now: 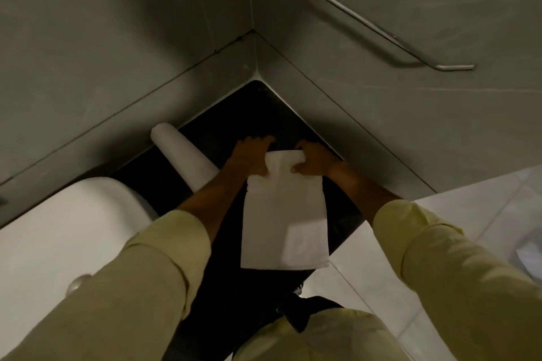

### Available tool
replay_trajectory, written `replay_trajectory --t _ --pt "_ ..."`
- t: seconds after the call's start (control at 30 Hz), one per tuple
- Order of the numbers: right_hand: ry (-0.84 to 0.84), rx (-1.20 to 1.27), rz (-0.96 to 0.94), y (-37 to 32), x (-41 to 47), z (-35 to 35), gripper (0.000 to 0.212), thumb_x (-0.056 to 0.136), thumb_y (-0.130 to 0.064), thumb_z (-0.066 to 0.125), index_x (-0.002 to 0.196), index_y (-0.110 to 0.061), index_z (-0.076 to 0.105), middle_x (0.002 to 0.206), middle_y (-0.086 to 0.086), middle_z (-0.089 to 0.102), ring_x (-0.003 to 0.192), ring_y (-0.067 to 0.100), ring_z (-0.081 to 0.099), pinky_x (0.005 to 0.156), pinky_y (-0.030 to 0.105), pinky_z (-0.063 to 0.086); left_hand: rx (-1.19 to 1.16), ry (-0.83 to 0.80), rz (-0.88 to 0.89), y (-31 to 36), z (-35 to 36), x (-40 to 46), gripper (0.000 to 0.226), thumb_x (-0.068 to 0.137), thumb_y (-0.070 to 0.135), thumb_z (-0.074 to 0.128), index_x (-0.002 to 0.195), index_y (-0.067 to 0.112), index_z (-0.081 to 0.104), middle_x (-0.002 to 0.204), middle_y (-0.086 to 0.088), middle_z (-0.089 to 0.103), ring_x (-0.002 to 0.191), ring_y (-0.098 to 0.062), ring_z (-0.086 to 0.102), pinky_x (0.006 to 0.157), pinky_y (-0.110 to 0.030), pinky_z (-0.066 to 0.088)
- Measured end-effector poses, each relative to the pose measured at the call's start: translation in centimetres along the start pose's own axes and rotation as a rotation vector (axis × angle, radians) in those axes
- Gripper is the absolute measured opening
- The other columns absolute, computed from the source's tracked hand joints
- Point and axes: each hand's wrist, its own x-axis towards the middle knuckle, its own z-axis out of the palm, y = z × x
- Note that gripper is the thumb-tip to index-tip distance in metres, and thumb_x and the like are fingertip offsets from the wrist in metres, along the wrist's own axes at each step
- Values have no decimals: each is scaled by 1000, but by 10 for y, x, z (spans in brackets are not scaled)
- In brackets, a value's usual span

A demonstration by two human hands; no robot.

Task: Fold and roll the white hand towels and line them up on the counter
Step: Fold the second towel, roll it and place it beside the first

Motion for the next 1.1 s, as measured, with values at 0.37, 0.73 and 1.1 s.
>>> replay_trajectory --t 0.37,0.73,1.1 --pt "100 -399 -143 -17 -25 -12 38 86 -20 66 123 -13 63 121 13 64 108 31 61 89 39 51 64 134 87 7 12 -22 32 85 25 68 115 22 58 112 -5 65 103 -26 63 87 -37 51" --pt "301 -478 -71 -16 -86 54 45 94 -9 52 139 -8 51 140 14 51 127 29 47 108 35 38 209 172 130 4 70 -73 53 101 9 37 153 12 25 160 -12 25 145 -31 29 118 -40 25" --pt "-7 -510 55 -35 -45 3 51 73 -27 74 120 -14 61 130 12 50 118 33 52 91 41 49 -61 30 -14 13 4 -30 28 77 12 76 105 15 75 113 -10 70 102 -26 67 90 -34 54"
